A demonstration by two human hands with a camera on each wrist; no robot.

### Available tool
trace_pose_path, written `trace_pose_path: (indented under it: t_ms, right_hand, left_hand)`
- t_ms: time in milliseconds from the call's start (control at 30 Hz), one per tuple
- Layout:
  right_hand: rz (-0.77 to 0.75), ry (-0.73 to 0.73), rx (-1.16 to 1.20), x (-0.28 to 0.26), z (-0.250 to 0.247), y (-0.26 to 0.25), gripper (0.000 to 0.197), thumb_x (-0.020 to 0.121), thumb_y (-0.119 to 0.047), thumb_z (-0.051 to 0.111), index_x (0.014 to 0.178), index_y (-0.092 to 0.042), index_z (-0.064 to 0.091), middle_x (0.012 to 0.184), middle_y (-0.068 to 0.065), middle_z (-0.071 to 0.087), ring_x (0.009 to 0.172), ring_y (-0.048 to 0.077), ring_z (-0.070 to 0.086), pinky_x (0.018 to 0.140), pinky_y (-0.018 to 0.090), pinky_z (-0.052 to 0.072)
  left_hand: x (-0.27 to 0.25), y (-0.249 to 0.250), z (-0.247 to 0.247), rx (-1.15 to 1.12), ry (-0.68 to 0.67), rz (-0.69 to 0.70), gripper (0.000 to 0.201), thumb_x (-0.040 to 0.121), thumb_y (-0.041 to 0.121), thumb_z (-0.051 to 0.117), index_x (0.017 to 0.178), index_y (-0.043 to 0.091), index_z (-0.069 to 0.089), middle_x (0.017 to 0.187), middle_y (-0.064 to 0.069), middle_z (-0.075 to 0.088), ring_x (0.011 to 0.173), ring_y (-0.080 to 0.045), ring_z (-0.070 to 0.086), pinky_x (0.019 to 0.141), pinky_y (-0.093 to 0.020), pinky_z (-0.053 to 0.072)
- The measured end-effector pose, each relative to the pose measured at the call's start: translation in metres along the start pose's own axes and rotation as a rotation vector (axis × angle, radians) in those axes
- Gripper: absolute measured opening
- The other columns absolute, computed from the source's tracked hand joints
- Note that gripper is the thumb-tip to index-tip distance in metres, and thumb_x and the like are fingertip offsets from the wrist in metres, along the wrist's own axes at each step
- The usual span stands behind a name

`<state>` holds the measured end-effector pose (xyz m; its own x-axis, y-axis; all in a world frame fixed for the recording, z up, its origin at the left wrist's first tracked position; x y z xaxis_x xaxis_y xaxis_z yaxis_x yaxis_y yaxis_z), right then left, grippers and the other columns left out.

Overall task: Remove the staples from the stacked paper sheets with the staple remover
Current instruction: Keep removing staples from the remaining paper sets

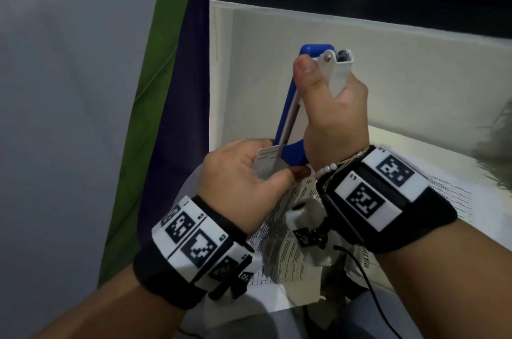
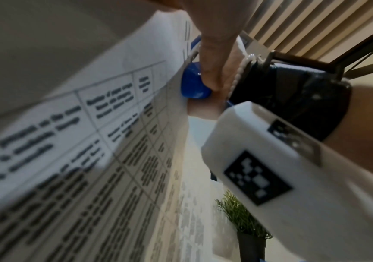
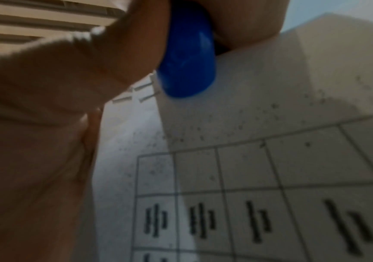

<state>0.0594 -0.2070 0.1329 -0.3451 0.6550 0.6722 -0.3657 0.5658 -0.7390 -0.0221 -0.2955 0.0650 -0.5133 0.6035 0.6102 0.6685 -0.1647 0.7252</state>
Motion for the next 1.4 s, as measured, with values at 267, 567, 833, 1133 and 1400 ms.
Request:
trace_pose_path:
  t_ms: [267,567,833,1133,1400]
  right_hand:
    - [0.125,0.183,0.042,0.008,-0.040,0.013,0.022,0.082,-0.041,0.051,0.071,-0.024,0.044,0.051,-0.018,0.048,0.050,-0.002,0.044,0.056,0.014,0.041]
    - [0.163,0.365,0.004,-0.004,-0.082,0.025,0.022,0.081,-0.046,0.052,0.077,-0.025,0.046,0.058,-0.015,0.048,0.054,0.003,0.048,0.056,0.018,0.044]
    - [0.130,0.328,-0.023,-0.013,-0.081,0.031,0.032,0.069,-0.057,0.054,0.081,-0.027,0.048,0.056,-0.021,0.053,0.054,-0.002,0.050,0.056,0.018,0.044]
    - [0.032,0.163,-0.047,-0.008,-0.053,0.015,0.026,0.077,-0.050,0.054,0.082,-0.025,0.048,0.062,-0.018,0.053,0.057,0.001,0.052,0.058,0.020,0.045]
    - [0.030,0.212,-0.014,-0.004,-0.051,0.006,0.017,0.086,-0.038,0.055,0.080,-0.025,0.047,0.061,-0.016,0.049,0.054,-0.002,0.048,0.056,0.016,0.043]
  left_hand:
    - [0.010,-0.033,0.000,-0.202,-0.066,-0.180,0.052,0.073,-0.006,0.069,0.094,0.041,0.058,0.084,0.026,0.066,0.081,0.007,0.063,0.064,-0.009,0.049]
    - [-0.003,-0.039,0.001,-0.072,0.062,0.014,0.031,0.072,-0.003,0.073,0.073,0.027,0.068,0.086,0.019,0.063,0.067,-0.006,0.062,0.052,-0.028,0.053]
    - [-0.003,-0.034,0.005,-0.047,0.044,0.049,0.021,0.070,0.003,0.071,0.075,0.023,0.067,0.088,0.014,0.063,0.070,-0.009,0.062,0.057,-0.030,0.054]
    - [-0.001,-0.028,0.012,-0.269,-0.030,-0.223,0.018,0.078,0.012,0.072,0.079,0.030,0.069,0.076,0.012,0.072,0.070,-0.008,0.069,0.061,-0.027,0.057]
    - [0.000,-0.019,0.011,-0.242,-0.035,-0.157,0.024,0.078,0.011,0.072,0.080,0.034,0.068,0.078,0.019,0.071,0.073,-0.003,0.069,0.061,-0.023,0.057]
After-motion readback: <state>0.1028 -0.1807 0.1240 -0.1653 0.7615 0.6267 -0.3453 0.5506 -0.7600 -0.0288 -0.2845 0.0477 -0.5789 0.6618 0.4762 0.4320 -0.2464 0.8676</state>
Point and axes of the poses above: each hand's wrist, its own x-axis towards the middle knuckle, its own z-axis out of the palm, y = z × x, the point moved 8 cm from there along x, towards the middle knuckle
